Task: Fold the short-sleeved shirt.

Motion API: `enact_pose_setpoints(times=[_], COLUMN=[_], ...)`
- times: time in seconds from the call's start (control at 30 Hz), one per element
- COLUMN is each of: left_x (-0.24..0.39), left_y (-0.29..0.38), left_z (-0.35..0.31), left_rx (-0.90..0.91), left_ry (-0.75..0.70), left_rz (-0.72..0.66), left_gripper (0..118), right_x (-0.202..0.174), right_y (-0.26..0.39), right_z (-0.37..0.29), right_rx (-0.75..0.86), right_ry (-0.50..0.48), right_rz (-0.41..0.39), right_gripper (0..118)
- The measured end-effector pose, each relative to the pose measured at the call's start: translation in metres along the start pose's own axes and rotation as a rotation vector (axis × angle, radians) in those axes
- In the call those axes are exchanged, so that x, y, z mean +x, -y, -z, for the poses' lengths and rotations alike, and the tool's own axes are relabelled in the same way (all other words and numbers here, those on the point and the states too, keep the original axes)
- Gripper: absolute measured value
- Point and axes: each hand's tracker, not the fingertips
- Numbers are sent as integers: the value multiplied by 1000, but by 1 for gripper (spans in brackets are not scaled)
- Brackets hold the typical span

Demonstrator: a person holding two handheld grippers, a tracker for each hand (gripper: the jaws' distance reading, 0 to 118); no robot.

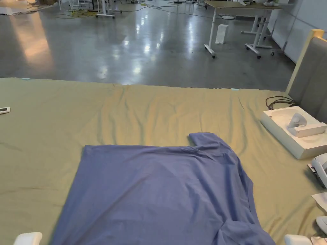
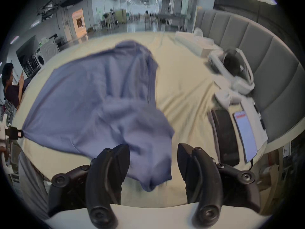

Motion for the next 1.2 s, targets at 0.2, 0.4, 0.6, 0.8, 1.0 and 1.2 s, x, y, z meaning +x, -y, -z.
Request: enact_pose_setpoints(times=[0.2, 0.4, 0.6, 0.8, 1.0, 1.2], left_x=[6, 2, 3, -1, -10, -10], left_y=[1, -1, 1, 4, 1, -18], left_z=[-6, -4, -6, -12, -23, -28], left_rx=[6, 6, 9, 23, 64, 161], left_ry=[-3, 5, 13, 30, 46, 58], left_rz=[12, 2, -3, -4, -22, -18], left_gripper=[4, 4, 4, 4, 4, 4], right_x=[-3, -25, -21, -20, -23, -22], right_y=[17, 13, 13, 16, 14, -16], right_z=[36, 34, 19, -6, -32, -41], right_rx=[-108, -91, -70, -65, -22, 71], right_ry=[-53, -29, -12, 18, 23, 26], right_rz=[48, -58, -47, -123, -111, -53], right_gripper=[66, 36, 6, 6, 6, 6])
